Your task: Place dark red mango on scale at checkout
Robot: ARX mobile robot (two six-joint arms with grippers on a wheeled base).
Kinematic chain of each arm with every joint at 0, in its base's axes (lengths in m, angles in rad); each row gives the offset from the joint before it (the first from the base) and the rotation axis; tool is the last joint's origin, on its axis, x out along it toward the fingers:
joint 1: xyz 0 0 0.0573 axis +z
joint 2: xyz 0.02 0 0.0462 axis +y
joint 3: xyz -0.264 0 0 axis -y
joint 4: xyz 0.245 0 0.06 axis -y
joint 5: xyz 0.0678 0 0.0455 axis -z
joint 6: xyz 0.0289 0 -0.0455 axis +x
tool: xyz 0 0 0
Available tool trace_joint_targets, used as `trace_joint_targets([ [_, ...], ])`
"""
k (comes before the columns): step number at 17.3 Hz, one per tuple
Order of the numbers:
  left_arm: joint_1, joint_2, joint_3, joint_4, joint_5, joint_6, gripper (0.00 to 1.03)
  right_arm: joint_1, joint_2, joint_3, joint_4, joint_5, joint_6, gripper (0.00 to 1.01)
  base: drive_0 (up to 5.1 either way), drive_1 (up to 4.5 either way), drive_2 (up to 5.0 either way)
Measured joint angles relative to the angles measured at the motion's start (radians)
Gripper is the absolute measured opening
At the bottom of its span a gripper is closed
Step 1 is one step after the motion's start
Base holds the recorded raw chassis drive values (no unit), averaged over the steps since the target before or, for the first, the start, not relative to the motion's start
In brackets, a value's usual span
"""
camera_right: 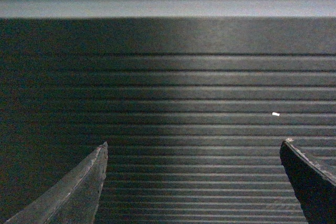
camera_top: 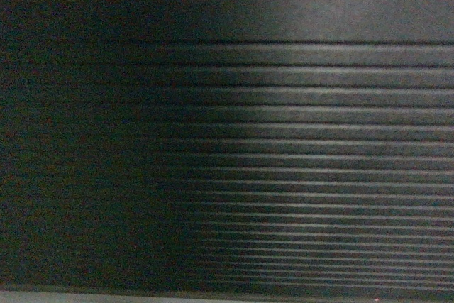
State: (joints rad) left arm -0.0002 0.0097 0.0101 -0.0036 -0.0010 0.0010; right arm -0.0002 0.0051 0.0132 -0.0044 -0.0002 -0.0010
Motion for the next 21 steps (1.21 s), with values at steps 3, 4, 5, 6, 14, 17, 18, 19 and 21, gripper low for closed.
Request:
trace_joint_targets([
  [3, 0.000, 0.000, 0.000, 0.001, 0.000, 0.000, 0.98, 0.000, 0.000, 0.000, 0.002, 0.000, 0.000, 0.98, 0.0, 0.00, 0.0],
  [4, 0.000, 0.000, 0.000, 0.000, 0.001, 0.000, 0.98, 0.000, 0.000, 0.000, 0.001, 0.000, 0.000, 0.98, 0.0, 0.00, 0.0],
  [5, 0.000, 0.000, 0.000, 0.000, 0.000, 0.000, 0.98, 0.000, 0.000, 0.000, 0.001, 0.000, 0.000, 0.98, 0.0, 0.00, 0.0],
  [6, 0.000, 0.000, 0.000, 0.000, 0.001, 0.000, 0.98, 0.000, 0.000, 0.000, 0.002, 0.000, 0.000, 0.98, 0.0, 0.00, 0.0],
  [14, 0.000, 0.000, 0.000, -0.003, 0.000, 0.000, 0.98, 0.000, 0.000, 0.000, -0.001, 0.000, 0.000, 0.98, 0.0, 0.00, 0.0],
  [17, 0.000, 0.000, 0.000, -0.002, 0.000, 0.000, 0.98, 0.000, 0.000, 0.000, -0.001, 0.000, 0.000, 0.98, 0.0, 0.00, 0.0],
  [18, 0.000, 0.000, 0.000, -0.002, 0.000, 0.000, 0.98, 0.000, 0.000, 0.000, -0.001, 0.000, 0.000, 0.98, 0.0, 0.00, 0.0],
  [19, 0.000, 0.000, 0.000, -0.002, 0.001, 0.000, 0.98, 0.000, 0.000, 0.000, -0.001, 0.000, 0.000, 0.98, 0.0, 0.00, 0.0],
  [21, 0.000, 0.000, 0.000, -0.002, 0.000, 0.000, 0.98, 0.000, 0.000, 0.000, -0.001, 0.000, 0.000, 0.98, 0.0, 0.00, 0.0],
])
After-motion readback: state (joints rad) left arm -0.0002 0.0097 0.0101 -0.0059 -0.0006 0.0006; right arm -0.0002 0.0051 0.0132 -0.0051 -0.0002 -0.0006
